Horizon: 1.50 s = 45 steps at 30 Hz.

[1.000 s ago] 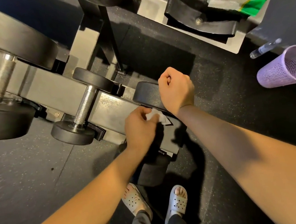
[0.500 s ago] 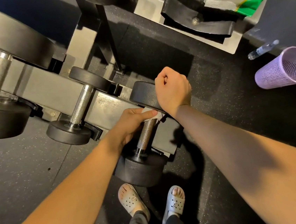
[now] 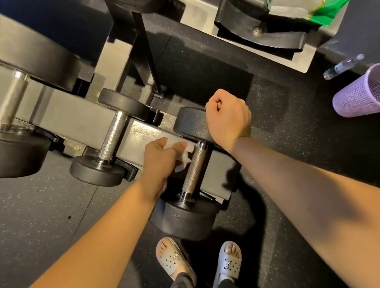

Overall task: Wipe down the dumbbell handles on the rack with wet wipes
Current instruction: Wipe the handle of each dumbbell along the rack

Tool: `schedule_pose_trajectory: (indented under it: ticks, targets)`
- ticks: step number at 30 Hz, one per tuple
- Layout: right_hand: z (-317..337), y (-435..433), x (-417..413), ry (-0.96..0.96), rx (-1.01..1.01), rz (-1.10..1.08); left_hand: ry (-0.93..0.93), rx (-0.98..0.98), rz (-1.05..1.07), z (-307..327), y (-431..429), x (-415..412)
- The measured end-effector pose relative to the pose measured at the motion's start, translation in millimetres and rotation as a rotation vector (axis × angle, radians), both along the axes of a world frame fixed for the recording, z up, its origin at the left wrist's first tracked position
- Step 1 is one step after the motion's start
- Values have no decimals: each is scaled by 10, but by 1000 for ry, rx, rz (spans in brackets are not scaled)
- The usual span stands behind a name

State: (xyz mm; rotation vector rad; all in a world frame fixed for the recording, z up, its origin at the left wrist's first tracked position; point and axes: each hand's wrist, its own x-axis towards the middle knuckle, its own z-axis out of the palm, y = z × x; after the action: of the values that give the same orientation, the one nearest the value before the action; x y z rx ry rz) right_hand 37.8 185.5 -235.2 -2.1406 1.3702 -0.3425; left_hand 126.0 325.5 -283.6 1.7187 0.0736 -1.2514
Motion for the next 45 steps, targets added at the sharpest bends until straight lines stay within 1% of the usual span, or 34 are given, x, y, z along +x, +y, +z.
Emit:
schedule_pose_trajectory:
  ticks: [1,2,3,4,5,6,10,11,12,13,16,17,20,22,24,25,28,29,31,33,34,35,36,38,39,40,41,42,44,45]
  targets:
    - [-2,-1,-2,-2,-1,1,175,-95,116,41,24,29]
    - [-6,1,-4,-3,-1,4,325,-174,190,87,39,33]
    - [-8,2,-4,-4,-3,7,420,-211,220,109,47,19]
    - [-10,2,-3,-4,-5,9,442,-215,218,102,49,-20]
    - [-15,0,-3,-3,-7,9,398,-196,190,89,39,-77]
    - [-21,-1,-4,-2,-10,7,274,-162,132,32,39,-124]
    - [-45,8,-1,-10,-27,-4,-552,2,-282,-145,97,-213]
    - [-47,8,0,-13,-25,-6,-703,51,-354,-122,106,-227]
    - [-48,7,0,-15,-21,-7,-801,65,-415,-85,117,-259]
    - [-47,6,-1,-15,-17,-8,-825,57,-459,-34,130,-295]
    - [-41,4,-7,-16,-15,-6,-729,37,-471,115,157,-392]
    - [-39,6,-7,-15,-17,-5,-758,44,-498,151,160,-424]
    - [-39,6,-6,-16,-19,-6,-915,64,-667,172,165,-476]
    - [-37,7,-5,-20,-21,-7,-964,48,-743,133,139,-439]
    - [-42,7,-6,-20,-27,-7,-944,-28,-760,76,120,-341]
    - [-45,5,-6,-19,-28,-7,-875,-62,-727,41,129,-283]
    - [-46,3,-3,-13,-33,-3,-468,-128,-513,-25,207,-136]
    - [-42,1,-4,-12,-34,-2,-383,-125,-521,-40,249,-93]
    - [-43,-4,-5,-13,-32,0,-300,-40,-684,-55,327,13]
    - [-49,-3,-3,-16,-35,3,-281,109,-944,-15,380,104]
    - [-50,-2,-3,-18,-37,3,-282,150,-1017,19,379,131]
    - [-53,-1,0,-20,-36,1,-264,145,-1002,40,356,148]
    - [-54,-1,2,-22,-33,-2,-240,96,-919,77,302,149]
    - [-58,-5,3,-24,-27,-10,-244,-26,-627,100,142,102]
    - [-58,-4,2,-29,-29,-12,-284,-66,-494,81,58,62]
    - [-62,-1,1,-36,-35,-13,-335,-80,-413,63,-4,16]
    - [-67,2,1,-45,-40,-12,-383,-74,-383,29,-34,-31]
    - [-72,3,-2,-55,-42,-10,-416,-70,-397,-5,-21,-79]
    - [-76,1,-10,-70,-43,-8,-420,-84,-489,-30,124,-126]
    - [-71,1,-13,-73,-45,-6,-426,-79,-580,-22,232,-116]
